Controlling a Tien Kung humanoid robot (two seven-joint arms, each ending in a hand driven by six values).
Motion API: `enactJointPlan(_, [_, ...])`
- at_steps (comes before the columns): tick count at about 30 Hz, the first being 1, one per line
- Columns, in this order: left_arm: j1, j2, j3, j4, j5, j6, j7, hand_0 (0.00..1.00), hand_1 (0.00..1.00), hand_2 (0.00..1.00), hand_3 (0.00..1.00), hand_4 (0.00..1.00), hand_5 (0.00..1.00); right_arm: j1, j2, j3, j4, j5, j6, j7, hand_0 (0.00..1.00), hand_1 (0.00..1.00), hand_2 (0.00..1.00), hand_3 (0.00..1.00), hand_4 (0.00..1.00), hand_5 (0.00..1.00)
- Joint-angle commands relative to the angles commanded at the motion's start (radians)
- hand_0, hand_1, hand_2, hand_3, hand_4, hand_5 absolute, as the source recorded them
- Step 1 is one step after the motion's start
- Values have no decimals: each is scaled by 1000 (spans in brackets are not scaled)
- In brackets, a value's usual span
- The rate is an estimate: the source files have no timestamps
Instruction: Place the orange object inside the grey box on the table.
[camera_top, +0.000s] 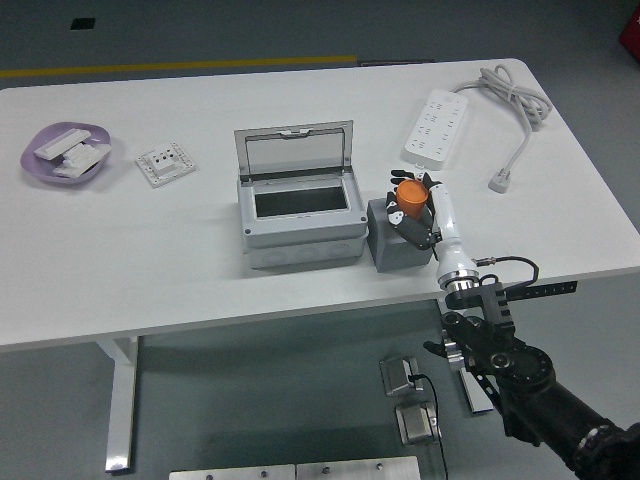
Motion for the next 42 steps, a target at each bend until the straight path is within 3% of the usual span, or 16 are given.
enactJointPlan(4, [1, 0, -1, 0, 3, 1, 0, 659, 687, 749, 835, 746, 857, 3, 0, -1, 3, -7, -13, -5, 635, 549, 608, 639, 2, 2])
enactJointPlan(5, [1, 0, -1, 0, 4, 1, 0, 659, 686, 748, 834, 746, 865, 5, 0, -2, 4, -9, -16, -6, 506, 462, 584, 586, 2, 2])
enactJointPlan(10, [0, 2, -2, 0, 6, 2, 0, 659, 686, 748, 834, 746, 865, 15, 0, -1, 6, -20, -29, -9, 506, 462, 584, 586, 2, 2])
enactJointPlan(11, [0, 2, -2, 0, 6, 3, -1, 658, 686, 751, 831, 747, 871, 18, 0, -1, 5, -22, -30, -9, 358, 362, 559, 540, 2, 2])
enactJointPlan(27, [-6, 4, -11, 0, 16, 15, -18, 658, 684, 751, 830, 749, 878, 118, 0, -30, 35, -190, -63, -99, 316, 339, 568, 529, 2, 2])
enactJointPlan(34, [-8, 6, -14, 0, 19, 20, -20, 658, 686, 752, 830, 749, 878, 182, 0, -91, 41, -353, -67, -223, 309, 338, 570, 528, 2, 2])
enactJointPlan(40, [-7, 9, -12, 0, 17, 23, -20, 652, 692, 758, 829, 750, 881, 255, 0, -186, 24, -491, -44, -314, 287, 328, 572, 527, 2, 2])
enactJointPlan(42, [-6, 11, -12, 0, 17, 25, -19, 648, 698, 761, 824, 749, 878, 289, 0, -227, 11, -537, -30, -345, 239, 311, 572, 526, 2, 2])
